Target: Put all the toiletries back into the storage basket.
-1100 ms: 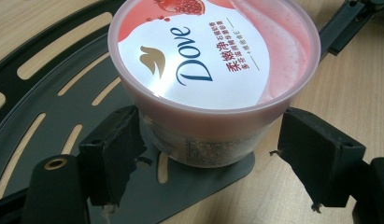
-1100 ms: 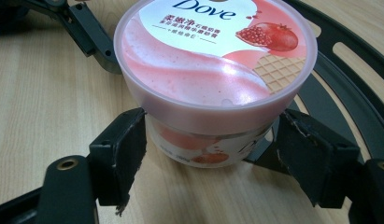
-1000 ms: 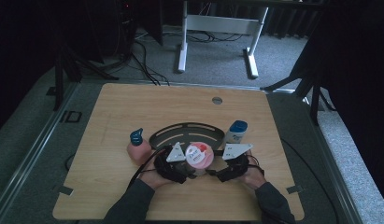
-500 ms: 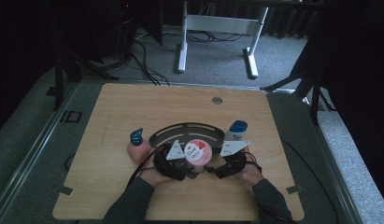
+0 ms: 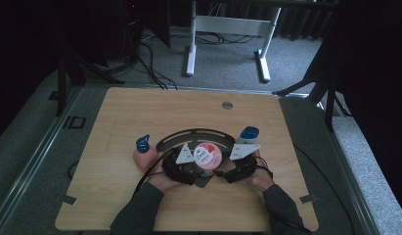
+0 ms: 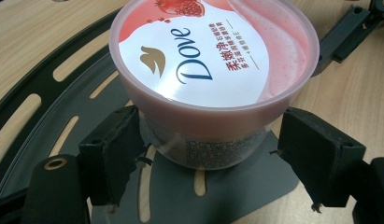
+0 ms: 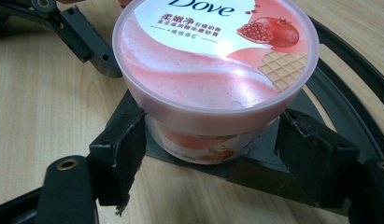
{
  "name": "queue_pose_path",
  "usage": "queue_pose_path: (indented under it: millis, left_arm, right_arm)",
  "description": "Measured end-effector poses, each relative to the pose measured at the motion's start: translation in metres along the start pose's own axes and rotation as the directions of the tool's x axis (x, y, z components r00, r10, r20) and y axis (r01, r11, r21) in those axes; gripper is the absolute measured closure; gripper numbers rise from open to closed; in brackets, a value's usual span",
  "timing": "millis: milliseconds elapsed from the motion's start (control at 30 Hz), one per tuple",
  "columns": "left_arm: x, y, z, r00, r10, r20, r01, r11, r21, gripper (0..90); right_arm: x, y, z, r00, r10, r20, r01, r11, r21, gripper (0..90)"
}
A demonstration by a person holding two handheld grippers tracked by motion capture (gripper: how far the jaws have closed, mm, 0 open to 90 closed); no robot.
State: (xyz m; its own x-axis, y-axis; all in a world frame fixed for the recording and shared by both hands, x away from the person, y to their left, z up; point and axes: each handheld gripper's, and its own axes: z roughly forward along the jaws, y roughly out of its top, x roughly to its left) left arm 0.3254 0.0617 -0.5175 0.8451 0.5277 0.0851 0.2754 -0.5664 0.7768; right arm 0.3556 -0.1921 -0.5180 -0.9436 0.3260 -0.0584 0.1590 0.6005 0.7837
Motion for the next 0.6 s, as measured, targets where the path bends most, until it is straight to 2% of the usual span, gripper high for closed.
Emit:
queue_pose_path:
  millis: [200,600]
  left_arm:
    - [0.005,-0.001,0.005,0.9999,-0.013,0.008,0.013,0.9999,-0.007,21.8]
    - [0.012,0.003,0.015,0.9998,-0.018,-0.004,0.018,0.9998,-0.003,21.8]
  right_arm:
    - [-0.004,-0.001,0.002,0.9999,0.009,0.009,-0.009,1.0,0.001,24.9]
    - [-0.011,-0.004,0.005,0.9982,0.04,0.044,-0.04,0.999,-0.003,25.2]
